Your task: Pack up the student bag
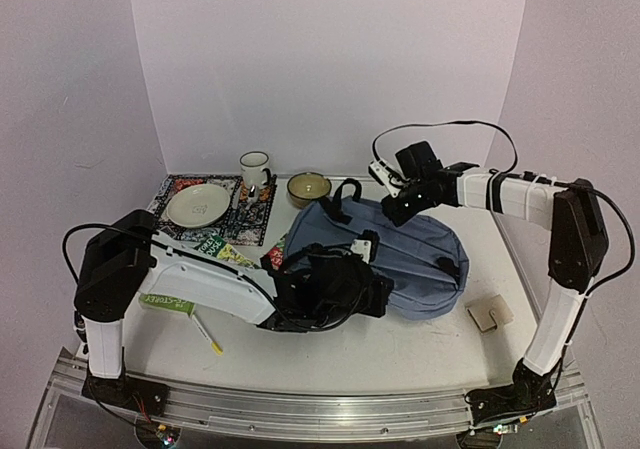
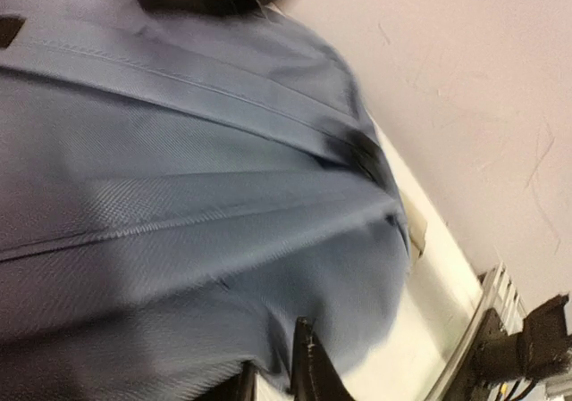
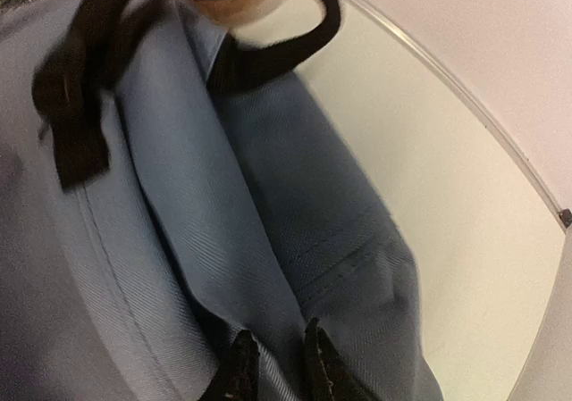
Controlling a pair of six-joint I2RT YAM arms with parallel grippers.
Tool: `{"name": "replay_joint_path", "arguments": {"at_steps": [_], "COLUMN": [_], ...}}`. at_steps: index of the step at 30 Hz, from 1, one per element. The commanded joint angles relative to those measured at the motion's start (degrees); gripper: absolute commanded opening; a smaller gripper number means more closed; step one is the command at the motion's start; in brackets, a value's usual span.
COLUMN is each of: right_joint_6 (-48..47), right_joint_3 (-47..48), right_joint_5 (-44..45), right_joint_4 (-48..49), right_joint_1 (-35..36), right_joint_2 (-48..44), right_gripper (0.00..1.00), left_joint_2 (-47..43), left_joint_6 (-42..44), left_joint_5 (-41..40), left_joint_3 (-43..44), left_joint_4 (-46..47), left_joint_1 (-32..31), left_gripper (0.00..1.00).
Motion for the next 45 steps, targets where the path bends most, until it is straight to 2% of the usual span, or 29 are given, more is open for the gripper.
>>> {"name": "replay_joint_path", "arguments": {"at_steps": [1, 3, 5, 7, 11, 16, 21, 27, 35, 40, 45], "right_joint_6": [0.05, 0.28, 0.85, 1.69, 3.92, 7.3, 8.51, 8.05, 5.66, 3.68, 3.74], "right_joint_3": [2.16, 0.25, -1.87, -4.44, -9.54, -14.13, -15.41, -12.91, -8.93, -9.16, -11.69], "right_joint_5": [-1.58, -1.57, -2.03, -3.64, -12.18, -25.4, -33.62, -41.67, -47.73, -48.31, -47.3], "right_joint_4": [8.0, 7.94, 7.71, 7.33, 4.91, 4.11, 4.11, 3.95, -2.51, -7.43, -10.09], "right_joint_1": [-0.23, -0.21, -0.2, -0.18, -0.21, -0.13, 0.2, 0.61, 2.37, 5.29, 8.34], "right_joint_2": [-1.65, -3.41, -5.98, -9.09, -14.23, -16.02, -13.21, -4.78, 2.88, 1.44, -2.29], "right_gripper": [0.36, 0.47, 0.54, 0.58, 0.65, 0.75, 0.85, 0.85, 0.83, 0.78, 0.68], "left_joint_2": [-1.56, -4.37, -7.26, -10.79, -18.69, -23.98, -25.78, -27.1, -26.36, -26.64, -25.8], "left_joint_6": [-3.11, -3.88, -4.58, -4.7, -3.27, -2.44, 1.22, 3.61, 4.58, 5.11, 6.46], "left_joint_5": [0.94, 0.0, -0.6, -1.39, -2.23, 4.45, 4.47, 6.33, 7.75, 8.0, 8.53], "left_joint_3": [-1.15, -4.25, -7.36, -10.77, -17.25, -20.3, -19.86, -20.4, -19.41, -18.78, -16.98], "left_joint_4": [6.02, 5.94, 5.92, 5.84, 4.63, -3.17, -11.76, -15.11, -17.45, -18.25, -18.94], "left_joint_1": [-2.28, -2.27, -2.24, -2.17, -0.89, 4.79, 8.25, 12.51, 13.34, 13.43, 13.51], "left_gripper": [0.39, 0.51, 0.58, 0.64, 0.74, 0.79, 0.82, 0.83, 0.83, 0.83, 0.84]}}
